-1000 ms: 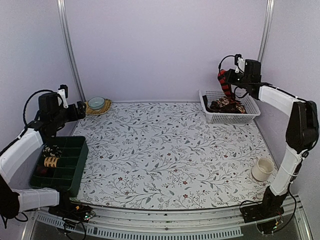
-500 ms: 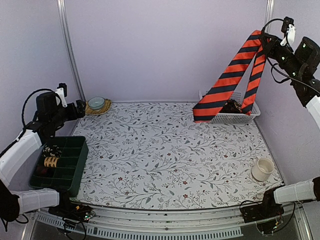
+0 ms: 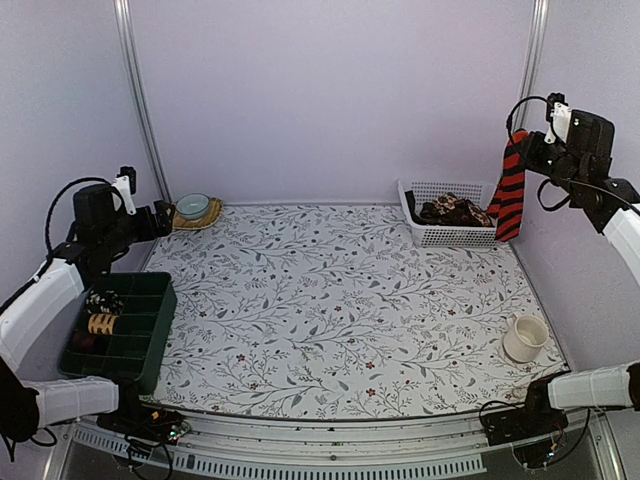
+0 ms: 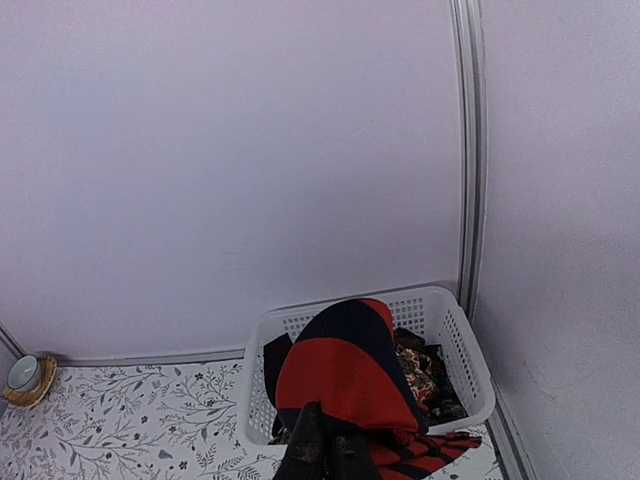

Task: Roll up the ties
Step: Place the tie at the center of the board.

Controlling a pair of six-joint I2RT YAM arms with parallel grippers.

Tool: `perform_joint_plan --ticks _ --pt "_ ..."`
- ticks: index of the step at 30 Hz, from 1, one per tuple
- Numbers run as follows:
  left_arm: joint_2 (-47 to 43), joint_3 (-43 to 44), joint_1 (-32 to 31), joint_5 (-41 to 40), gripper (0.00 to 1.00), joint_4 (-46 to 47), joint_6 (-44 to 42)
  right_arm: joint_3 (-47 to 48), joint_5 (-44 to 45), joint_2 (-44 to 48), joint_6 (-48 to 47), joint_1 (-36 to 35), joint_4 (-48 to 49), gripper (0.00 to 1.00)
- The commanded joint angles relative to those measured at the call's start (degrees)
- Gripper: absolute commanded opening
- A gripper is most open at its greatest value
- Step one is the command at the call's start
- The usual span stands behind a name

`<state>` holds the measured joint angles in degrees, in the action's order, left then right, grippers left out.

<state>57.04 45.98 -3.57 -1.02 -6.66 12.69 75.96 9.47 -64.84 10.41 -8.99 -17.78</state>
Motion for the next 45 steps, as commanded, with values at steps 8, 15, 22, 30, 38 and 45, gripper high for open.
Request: perform_joint_plan --ticks 8,15,22,30,38,45 --pt "-0.3 -0.2 0.6 -0.7 1.00 0.0 0.2 -12.2 -3.7 -3.9 -1.6 -17.7 6.1 0.00" --pt "0.6 1.0 0.7 -2.0 1.00 -1.6 0.0 -15.8 -1.0 -21.3 0.3 -34.7 12.4 0.33" --pt "2.1 3.3 0.6 -0.1 1.00 -4.1 0.3 -11.7 -10.6 -27.5 0.2 -39.3 13.0 0.80" --pt "5.8 7.8 -9.0 5.4 1.00 -3.8 0.7 -17.6 -18.2 -17.5 7.1 -29.9 13.6 0.92" --pt "18.4 15.2 -27.3 1.7 1.00 0.3 -4.9 -25.1 -20.6 -6.0 16.0 -16.6 11.6 1.00" --pt "37.4 29.2 -39.8 0.0 1.00 1.2 -14.9 -29.4 -21.2 0.4 19.6 -1.8 9.9 1.00"
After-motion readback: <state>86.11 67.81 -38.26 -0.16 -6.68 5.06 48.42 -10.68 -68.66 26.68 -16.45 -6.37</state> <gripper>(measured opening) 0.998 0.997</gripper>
